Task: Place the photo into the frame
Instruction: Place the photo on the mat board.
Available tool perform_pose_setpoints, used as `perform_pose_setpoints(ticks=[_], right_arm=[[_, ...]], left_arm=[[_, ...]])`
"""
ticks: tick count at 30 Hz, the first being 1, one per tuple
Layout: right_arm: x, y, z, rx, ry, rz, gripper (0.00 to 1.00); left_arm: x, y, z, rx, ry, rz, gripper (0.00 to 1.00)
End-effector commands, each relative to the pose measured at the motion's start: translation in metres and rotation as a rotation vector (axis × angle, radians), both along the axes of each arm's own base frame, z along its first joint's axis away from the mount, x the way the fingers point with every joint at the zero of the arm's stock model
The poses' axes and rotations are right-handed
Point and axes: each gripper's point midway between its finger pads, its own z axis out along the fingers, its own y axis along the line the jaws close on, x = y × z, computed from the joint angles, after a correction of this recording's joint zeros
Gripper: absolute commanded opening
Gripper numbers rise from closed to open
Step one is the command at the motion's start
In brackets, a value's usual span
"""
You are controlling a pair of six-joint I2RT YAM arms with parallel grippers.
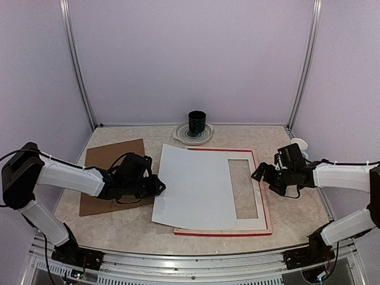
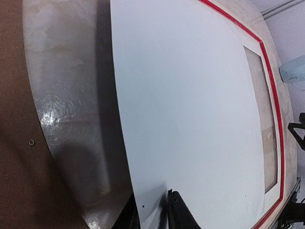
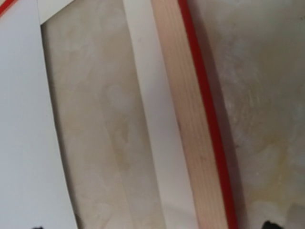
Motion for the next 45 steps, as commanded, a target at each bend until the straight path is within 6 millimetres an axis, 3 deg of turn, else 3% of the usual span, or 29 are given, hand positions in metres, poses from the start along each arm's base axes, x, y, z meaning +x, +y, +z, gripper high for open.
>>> perform_pose_setpoints(ticks=[1,11,25,45], right_arm=[[0.006,-0.001,-0.004,0.002,-0.017,0.007,0.99],[0.007,-0.001,-0.014,0.004,0.005,0.013,0.99],[0.01,0.002,-0.022,0.026,0.016,0.027,0.99],[0.01,0.005,-0.025,0.044,0.025,0.046,0.99]], left_arm=[[0.005,-0.019,0.012,-0.029,-0.042,-0.043,0.2],[0.004,-0.036,0.01,-0.01,-0.044,-0.082,0.26],[0.005,-0.051,0.006,0.055,-0.055,-0.107,0.49],[0.001,-0.082,0.014,0.114,-0.097,-0.168,0.51]])
